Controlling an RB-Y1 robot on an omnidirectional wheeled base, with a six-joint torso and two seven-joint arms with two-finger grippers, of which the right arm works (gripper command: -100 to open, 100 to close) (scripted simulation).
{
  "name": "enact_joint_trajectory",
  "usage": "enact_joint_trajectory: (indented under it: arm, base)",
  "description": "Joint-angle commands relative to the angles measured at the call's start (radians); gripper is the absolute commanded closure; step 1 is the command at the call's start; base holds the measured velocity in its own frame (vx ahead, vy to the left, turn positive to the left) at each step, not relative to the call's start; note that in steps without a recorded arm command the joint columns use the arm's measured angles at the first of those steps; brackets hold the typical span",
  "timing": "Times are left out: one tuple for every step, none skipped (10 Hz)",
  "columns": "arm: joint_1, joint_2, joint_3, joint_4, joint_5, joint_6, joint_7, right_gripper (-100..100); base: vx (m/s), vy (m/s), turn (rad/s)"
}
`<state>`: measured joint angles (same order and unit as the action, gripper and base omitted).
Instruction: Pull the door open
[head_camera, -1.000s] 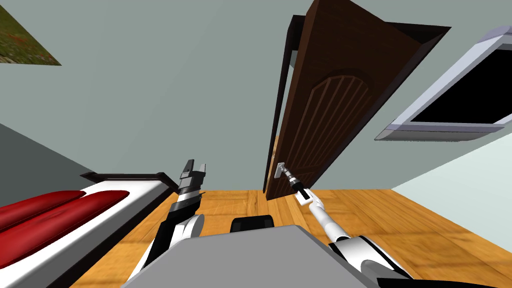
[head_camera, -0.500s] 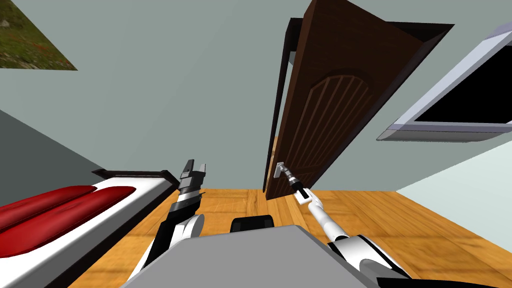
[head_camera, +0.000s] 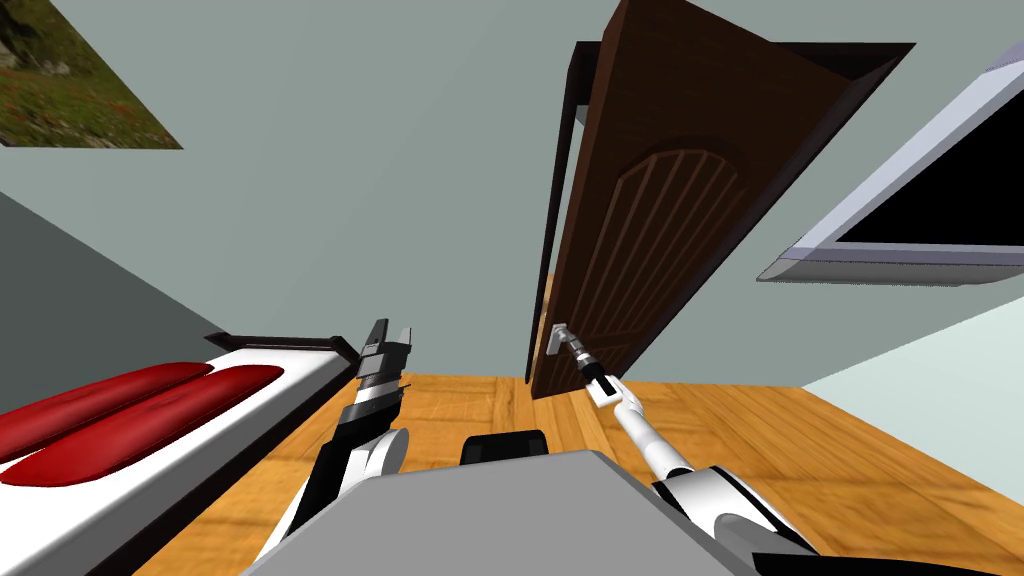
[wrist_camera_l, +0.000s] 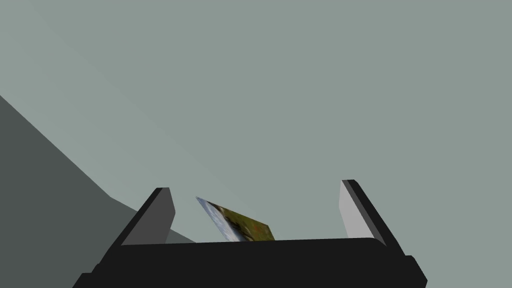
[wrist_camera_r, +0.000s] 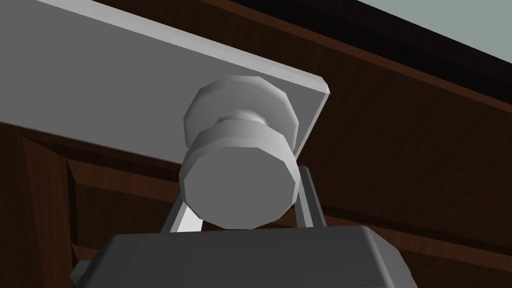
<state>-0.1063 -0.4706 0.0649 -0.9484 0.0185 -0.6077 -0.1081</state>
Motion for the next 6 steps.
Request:
enact_joint_trajectory:
  arm:
    - [-0.001,0.0,-0.002,-0.005,-0.017,0.013,-0.05,100]
    - [-0.001,0.0,-0.002,-0.005,-0.017,0.013,-0.066,100]
    - [-0.005,0.003,0.001,-0.005,-0.027,0.018,-0.102,100]
    - [-0.005,0.003,0.001,-0.005,-0.027,0.018,-0.108,100]
    - [-0.008,0.006,0.003,-0.005,-0.037,0.023,-0.148,100]
    - [-0.011,0.009,0.005,-0.005,-0.047,0.028,-0.174,100]
  base:
    - [-0.047,-0.041,0.066]
    - [-0.031,-0.038,0.031]
    - [-0.028,-0.031,0.04]
    - [-0.023,-0.02,0.025]
    - [-0.031,-0.016,0.039]
    - [-0.052,-0.04,0.065]
